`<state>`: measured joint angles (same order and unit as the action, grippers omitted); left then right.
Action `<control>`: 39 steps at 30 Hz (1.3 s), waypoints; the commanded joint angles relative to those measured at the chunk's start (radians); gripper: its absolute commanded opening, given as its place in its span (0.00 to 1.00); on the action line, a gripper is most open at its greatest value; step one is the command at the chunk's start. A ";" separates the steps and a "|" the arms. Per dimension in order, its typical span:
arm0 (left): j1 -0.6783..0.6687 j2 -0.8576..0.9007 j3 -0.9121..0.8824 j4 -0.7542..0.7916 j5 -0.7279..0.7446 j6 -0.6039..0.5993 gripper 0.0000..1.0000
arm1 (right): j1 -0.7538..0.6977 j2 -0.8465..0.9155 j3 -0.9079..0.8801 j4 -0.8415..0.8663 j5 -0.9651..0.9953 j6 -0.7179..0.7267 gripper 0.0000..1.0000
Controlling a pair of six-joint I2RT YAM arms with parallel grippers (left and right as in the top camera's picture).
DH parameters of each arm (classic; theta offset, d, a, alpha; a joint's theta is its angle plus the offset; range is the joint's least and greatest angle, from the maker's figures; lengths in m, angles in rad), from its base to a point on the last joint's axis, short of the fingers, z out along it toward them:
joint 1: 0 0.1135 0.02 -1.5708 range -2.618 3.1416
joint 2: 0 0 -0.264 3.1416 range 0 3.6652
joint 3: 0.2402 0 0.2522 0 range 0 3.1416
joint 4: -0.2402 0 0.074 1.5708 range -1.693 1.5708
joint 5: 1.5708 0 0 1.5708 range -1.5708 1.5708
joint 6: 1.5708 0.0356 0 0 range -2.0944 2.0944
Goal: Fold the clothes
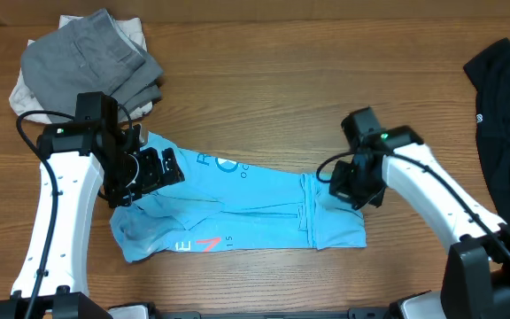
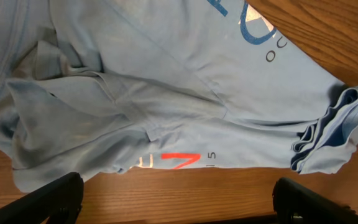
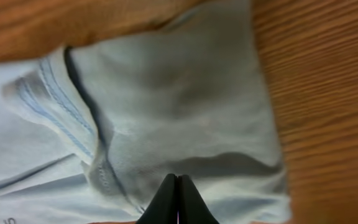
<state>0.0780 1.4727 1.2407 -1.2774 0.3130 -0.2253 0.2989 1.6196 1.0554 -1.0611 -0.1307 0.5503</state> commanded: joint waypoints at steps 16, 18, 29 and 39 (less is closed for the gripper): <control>-0.006 -0.007 -0.030 0.006 -0.006 0.019 1.00 | 0.162 -0.025 -0.108 0.180 -0.234 0.004 0.04; -0.006 -0.007 -0.030 0.006 -0.006 0.020 1.00 | 0.143 -0.037 -0.076 0.125 -0.227 0.000 0.04; -0.006 -0.007 -0.030 0.006 -0.006 0.019 1.00 | 0.045 -0.168 -0.018 -0.101 0.007 0.072 0.04; -0.006 -0.007 -0.030 0.006 -0.005 0.019 1.00 | 0.073 -0.129 -0.225 0.177 -0.157 0.072 0.05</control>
<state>0.0780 1.4727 1.2179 -1.2713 0.3126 -0.2253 0.3618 1.4685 0.8906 -0.9245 -0.2100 0.6125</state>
